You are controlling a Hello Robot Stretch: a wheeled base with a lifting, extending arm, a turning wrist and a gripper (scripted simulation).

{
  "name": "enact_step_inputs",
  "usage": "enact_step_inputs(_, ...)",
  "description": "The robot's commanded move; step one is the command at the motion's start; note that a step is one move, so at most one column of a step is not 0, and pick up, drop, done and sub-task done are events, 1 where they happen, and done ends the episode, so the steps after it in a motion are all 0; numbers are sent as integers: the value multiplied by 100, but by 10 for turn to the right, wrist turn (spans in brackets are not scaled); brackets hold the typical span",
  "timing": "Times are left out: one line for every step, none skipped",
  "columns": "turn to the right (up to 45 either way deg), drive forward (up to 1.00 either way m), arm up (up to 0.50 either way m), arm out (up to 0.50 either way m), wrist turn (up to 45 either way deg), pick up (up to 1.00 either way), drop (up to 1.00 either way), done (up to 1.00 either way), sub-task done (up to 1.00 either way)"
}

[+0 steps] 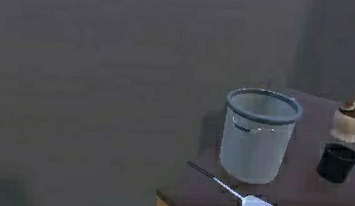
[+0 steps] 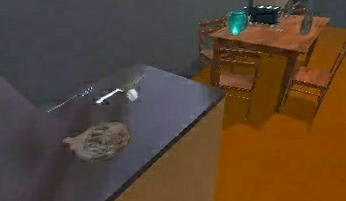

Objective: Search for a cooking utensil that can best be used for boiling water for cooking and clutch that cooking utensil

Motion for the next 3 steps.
enact_step_inputs(-450,0,0,0,0,0,0,0,0)
enact_step_inputs(-180,0,0,0,0,0,0,0,0)
enact_step_inputs(0,0,50,0,0,0,0,0,0)
